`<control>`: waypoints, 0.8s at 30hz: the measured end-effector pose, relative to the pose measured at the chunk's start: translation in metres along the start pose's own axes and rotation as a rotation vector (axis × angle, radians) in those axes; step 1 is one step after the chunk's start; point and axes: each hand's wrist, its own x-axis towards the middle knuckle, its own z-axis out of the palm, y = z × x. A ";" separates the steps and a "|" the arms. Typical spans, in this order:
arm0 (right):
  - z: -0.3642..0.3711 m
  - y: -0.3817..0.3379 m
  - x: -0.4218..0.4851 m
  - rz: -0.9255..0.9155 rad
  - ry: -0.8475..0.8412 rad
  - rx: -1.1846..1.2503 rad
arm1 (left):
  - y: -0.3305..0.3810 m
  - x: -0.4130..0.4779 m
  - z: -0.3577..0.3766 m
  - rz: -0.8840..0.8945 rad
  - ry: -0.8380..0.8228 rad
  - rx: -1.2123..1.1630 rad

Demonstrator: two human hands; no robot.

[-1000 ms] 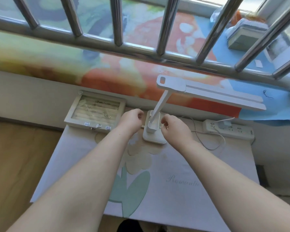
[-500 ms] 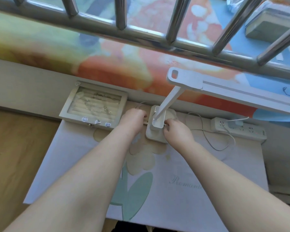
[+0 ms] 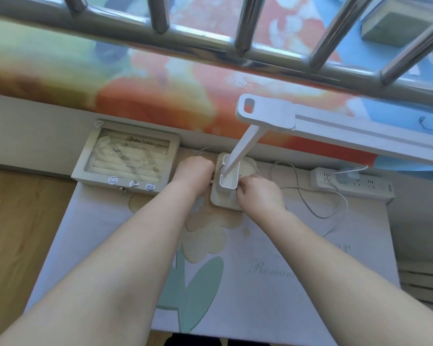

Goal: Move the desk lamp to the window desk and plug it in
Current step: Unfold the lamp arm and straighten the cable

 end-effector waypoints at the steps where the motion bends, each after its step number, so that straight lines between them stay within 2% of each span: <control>1: 0.000 0.000 0.000 0.001 -0.003 0.000 | 0.001 0.000 0.000 0.012 -0.003 0.021; 24: -0.002 -0.004 0.006 -0.001 -0.019 -0.023 | -0.004 0.000 -0.015 0.240 -0.054 0.376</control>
